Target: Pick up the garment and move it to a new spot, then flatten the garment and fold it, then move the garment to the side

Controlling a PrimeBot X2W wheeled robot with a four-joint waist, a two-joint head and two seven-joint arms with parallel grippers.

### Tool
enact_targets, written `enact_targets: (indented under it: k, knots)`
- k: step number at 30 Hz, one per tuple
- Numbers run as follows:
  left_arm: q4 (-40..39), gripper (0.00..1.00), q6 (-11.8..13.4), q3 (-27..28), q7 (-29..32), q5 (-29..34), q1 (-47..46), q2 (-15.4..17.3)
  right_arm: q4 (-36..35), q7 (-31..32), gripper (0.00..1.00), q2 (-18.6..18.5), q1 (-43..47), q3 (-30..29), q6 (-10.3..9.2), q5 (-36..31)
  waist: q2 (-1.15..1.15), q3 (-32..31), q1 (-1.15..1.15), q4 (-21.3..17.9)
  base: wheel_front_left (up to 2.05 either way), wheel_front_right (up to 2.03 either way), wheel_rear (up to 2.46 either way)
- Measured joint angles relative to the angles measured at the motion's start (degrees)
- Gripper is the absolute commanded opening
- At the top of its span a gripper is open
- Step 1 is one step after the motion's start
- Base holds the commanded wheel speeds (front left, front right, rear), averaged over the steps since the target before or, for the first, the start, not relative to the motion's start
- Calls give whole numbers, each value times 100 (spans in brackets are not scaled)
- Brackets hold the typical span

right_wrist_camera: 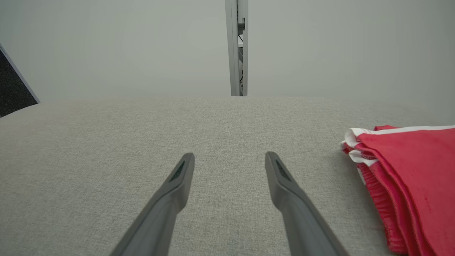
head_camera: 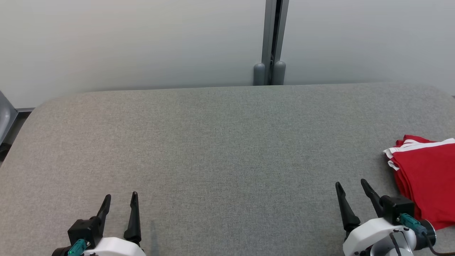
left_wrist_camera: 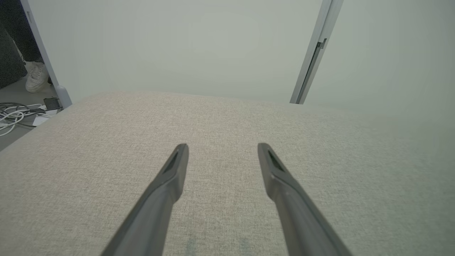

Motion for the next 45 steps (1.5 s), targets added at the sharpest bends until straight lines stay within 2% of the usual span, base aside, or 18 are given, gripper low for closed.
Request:
enact_targets:
  k: [21, 45]
  knots:
    - [19, 100, 15, 153, 1, -1, 119, 2, -290, 0, 100, 4, 169, -89, 0, 129, 0, -156, 0, 40, 0, 0, 0]
    - [23, 100, 42, 144, 1, -3, 123, -5, -98, 0, 100, 0, 165, 73, -1, 182, 0, -88, 0, -81, 0, 0, 0]
